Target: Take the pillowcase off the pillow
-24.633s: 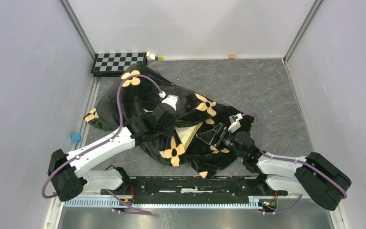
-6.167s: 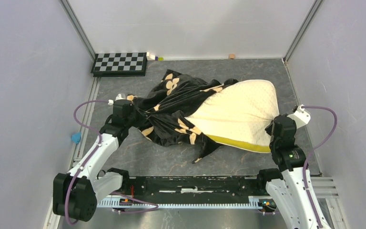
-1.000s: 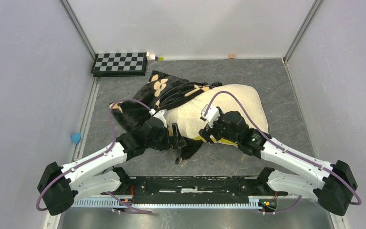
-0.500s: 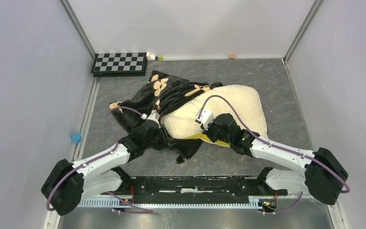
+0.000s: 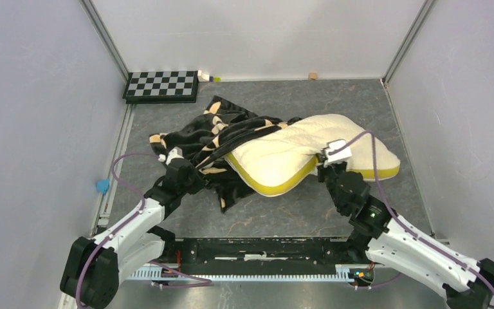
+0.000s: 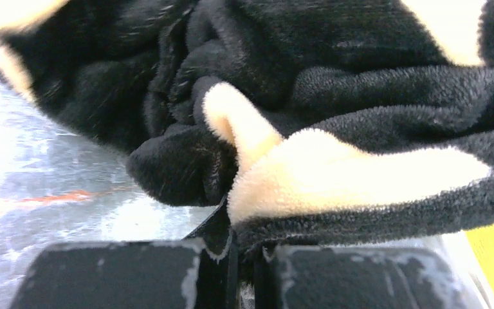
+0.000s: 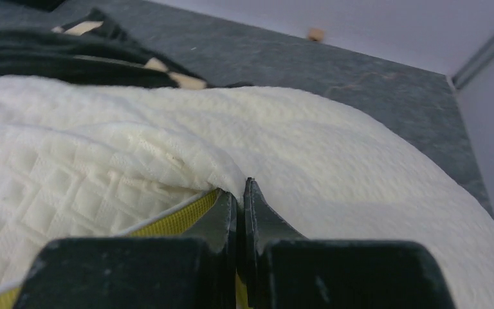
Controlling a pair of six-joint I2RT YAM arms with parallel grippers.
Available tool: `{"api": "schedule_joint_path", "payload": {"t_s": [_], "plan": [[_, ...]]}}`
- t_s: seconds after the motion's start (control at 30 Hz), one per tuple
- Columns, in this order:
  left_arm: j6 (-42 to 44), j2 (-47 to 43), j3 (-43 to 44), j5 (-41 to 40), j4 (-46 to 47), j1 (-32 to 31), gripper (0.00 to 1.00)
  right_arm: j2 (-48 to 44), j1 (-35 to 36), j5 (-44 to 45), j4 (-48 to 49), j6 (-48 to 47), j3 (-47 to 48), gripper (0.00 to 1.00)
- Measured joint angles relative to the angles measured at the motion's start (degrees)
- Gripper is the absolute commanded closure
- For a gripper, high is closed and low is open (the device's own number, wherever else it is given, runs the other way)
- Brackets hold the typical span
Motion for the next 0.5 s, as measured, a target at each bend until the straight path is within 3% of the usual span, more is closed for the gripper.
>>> {"api": "schedule_joint_path", "payload": {"t_s": [0.27, 0.5], "plan": [[0.0, -0.3, 0.2, -2.7, -3.3, 4.3, 0.98, -10.5, -0.2, 23.4, -5.0, 1.3, 0.3, 1.0], [-3.2, -1.6, 1.3, -11.1, -9.2, 5.5, 0.98, -18.0, -0.4, 39.3, -5.9, 0.0, 1.6, 1.0]]}}
